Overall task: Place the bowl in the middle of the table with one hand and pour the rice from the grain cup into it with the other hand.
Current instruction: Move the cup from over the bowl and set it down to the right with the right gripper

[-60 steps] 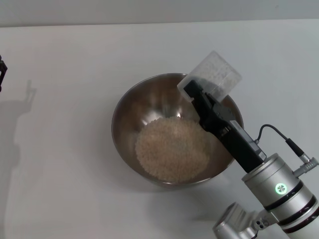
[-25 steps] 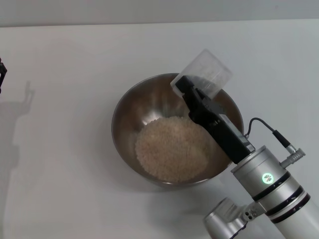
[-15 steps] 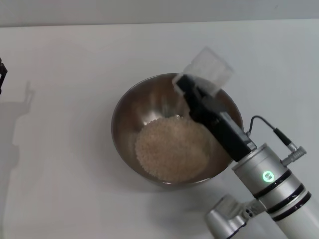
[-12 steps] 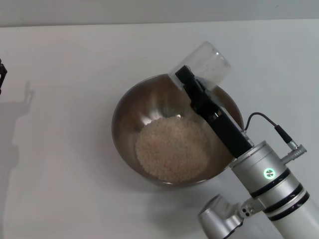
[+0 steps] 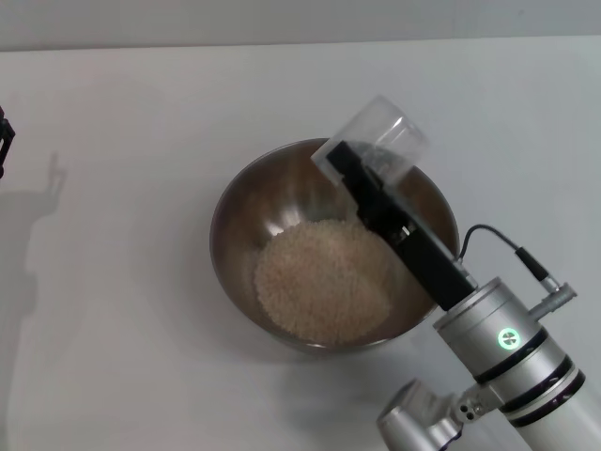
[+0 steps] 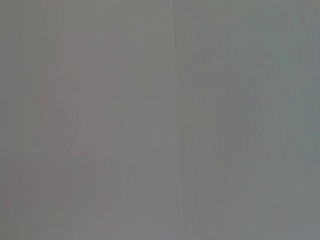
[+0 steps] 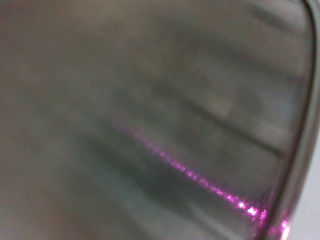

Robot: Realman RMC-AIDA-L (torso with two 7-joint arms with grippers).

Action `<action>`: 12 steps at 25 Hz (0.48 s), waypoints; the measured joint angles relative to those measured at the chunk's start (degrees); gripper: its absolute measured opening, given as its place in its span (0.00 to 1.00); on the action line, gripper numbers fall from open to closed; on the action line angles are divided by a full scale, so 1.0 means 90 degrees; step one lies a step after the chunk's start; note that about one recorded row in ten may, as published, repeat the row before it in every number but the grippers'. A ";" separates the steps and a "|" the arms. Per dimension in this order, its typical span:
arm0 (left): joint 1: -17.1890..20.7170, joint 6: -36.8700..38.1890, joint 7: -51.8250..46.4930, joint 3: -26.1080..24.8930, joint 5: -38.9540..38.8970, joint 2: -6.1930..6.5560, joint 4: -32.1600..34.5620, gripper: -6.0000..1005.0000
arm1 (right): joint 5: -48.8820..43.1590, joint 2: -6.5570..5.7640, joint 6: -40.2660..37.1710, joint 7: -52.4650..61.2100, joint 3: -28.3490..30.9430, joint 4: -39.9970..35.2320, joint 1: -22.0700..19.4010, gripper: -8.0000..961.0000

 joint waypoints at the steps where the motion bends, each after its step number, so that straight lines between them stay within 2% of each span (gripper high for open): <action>1: 0.0000 0.0000 0.0000 0.0001 0.0001 -0.0001 -0.0001 0.82 | -0.0008 -0.0001 -0.0126 0.0000 0.0004 0.0057 0.0003 0.04; 6: -0.0012 0.0000 0.0000 0.0002 0.0001 0.0000 0.0001 0.82 | -0.0023 0.0001 0.0086 0.0012 -0.0007 -0.0025 -0.0060 0.04; 9: -0.0009 0.0000 0.0000 0.0002 0.0003 -0.0001 0.0003 0.82 | -0.0055 -0.0003 -0.0235 0.0001 0.0029 0.0077 -0.0033 0.04; 12: -0.0004 0.0000 0.0000 0.0001 -0.0004 0.0000 0.0004 0.82 | -0.0054 -0.0002 0.0051 0.0038 0.0032 -0.0002 -0.0090 0.04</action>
